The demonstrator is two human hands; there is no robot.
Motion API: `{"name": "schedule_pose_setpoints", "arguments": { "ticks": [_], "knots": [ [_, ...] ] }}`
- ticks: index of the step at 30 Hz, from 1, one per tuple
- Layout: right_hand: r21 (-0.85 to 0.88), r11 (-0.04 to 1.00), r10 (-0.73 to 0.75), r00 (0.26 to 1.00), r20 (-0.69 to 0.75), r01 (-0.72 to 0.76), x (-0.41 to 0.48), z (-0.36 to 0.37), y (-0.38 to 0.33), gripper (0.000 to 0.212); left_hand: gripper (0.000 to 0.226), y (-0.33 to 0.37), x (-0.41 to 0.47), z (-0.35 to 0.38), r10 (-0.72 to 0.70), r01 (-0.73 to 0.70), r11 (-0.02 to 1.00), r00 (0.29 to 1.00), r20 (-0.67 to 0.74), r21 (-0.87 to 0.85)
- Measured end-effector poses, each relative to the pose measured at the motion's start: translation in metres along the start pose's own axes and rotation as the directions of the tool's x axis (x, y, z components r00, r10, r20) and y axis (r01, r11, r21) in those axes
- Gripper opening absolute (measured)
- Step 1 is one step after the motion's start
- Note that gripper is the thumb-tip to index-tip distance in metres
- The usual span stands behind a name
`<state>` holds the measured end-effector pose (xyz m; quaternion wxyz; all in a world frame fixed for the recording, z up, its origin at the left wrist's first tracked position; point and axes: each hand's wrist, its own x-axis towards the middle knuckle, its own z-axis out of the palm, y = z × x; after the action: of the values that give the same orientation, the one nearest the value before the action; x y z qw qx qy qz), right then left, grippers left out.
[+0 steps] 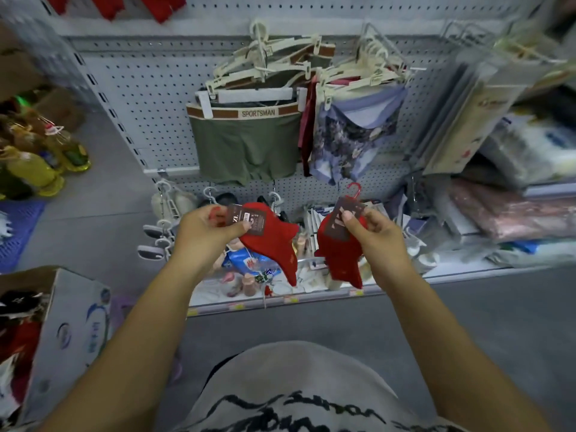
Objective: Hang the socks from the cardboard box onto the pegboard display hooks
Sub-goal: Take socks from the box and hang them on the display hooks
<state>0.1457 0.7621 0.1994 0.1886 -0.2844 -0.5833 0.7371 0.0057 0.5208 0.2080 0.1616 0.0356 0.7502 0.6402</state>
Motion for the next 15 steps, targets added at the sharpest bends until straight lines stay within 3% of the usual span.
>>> {"name": "schedule_pose_setpoints", "arguments": {
  "ticks": [3,7,11,15],
  "knots": [
    [0.018,1.0,-0.026,0.995,0.099,0.025,0.005,0.006,-0.014,0.02,0.024,0.023,0.003,0.01,-0.056,0.077,0.954,0.995,0.083,-0.289],
    [0.063,0.996,-0.068,0.971,0.23,0.055,0.009,0.025,-0.038,0.026,0.031,0.045,0.009,0.014,-0.042,0.133,0.883,0.978,0.206,-0.451],
    [0.044,0.997,-0.072,0.929,0.364,0.06,0.014,0.042,-0.059,0.027,0.02,0.061,0.014,0.02,0.025,0.029,0.891,0.993,0.113,-0.452],
    [0.043,0.998,-0.064,0.894,0.443,0.05,0.021,0.053,-0.077,0.032,0.024,0.075,0.013,0.021,0.136,-0.121,0.914,0.991,0.012,-0.388]
  ]
}}
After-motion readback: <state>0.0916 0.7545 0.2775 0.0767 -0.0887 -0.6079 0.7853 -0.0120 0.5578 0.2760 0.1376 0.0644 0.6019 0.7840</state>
